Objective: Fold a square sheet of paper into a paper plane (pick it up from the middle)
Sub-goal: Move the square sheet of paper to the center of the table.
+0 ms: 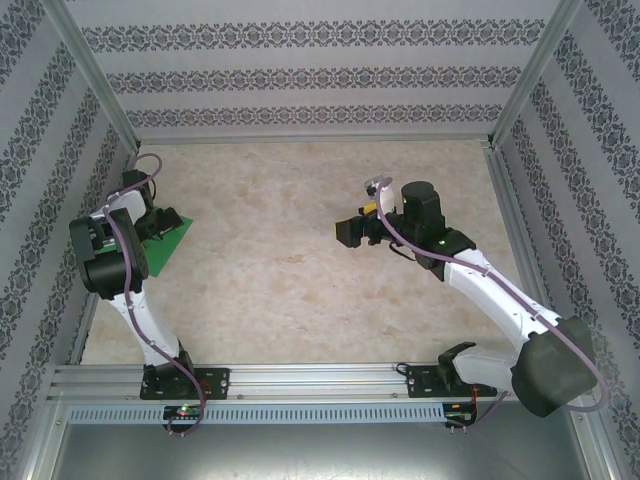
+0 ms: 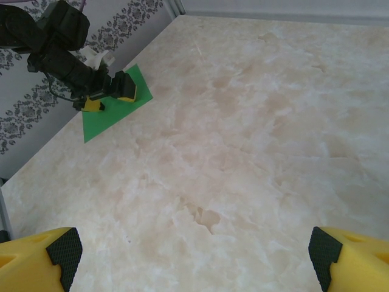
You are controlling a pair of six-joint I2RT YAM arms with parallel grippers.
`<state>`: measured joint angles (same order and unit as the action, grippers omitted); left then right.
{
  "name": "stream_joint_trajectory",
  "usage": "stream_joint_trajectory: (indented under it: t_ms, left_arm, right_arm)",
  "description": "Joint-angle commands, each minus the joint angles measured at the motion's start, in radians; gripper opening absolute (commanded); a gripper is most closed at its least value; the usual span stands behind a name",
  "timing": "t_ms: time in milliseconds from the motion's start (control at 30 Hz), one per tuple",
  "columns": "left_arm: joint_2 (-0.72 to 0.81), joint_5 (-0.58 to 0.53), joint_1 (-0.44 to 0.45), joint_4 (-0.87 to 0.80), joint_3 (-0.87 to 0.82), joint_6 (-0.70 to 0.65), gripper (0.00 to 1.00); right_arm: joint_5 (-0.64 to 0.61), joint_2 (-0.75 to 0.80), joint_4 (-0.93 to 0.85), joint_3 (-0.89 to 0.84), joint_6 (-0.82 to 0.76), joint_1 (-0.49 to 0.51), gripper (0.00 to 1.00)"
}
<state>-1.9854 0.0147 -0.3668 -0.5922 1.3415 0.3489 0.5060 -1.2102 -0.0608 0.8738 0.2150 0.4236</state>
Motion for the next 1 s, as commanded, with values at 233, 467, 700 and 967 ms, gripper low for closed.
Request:
stream_joint_trajectory:
  t_ms: [233,467,700,967]
  left_arm:
    - [0.004,0.097,0.060,-0.064,-0.042,0.016,0.98]
    - [0.026,0.118,0.126,-0.043,-0.105,0.033,0.98]
    - [0.058,0.095,0.247,-0.065,-0.113,0.045,0.98]
    - [0.039,0.089,0.418,-0.080,-0.087,0.081,0.97]
  right_arm:
    - [-0.023,-0.004,-0.029,0.031,0.003,0.014,0.98]
    - [-0.033,0.017,-0.024,0.008,0.001,0.008,0.98]
    - [-0.028,-0.013,-0.024,-0.001,0.007,-0.012,0.98]
    - [-0.005,-0.042,-0.070,0.017,0.017,-0.029,0.98]
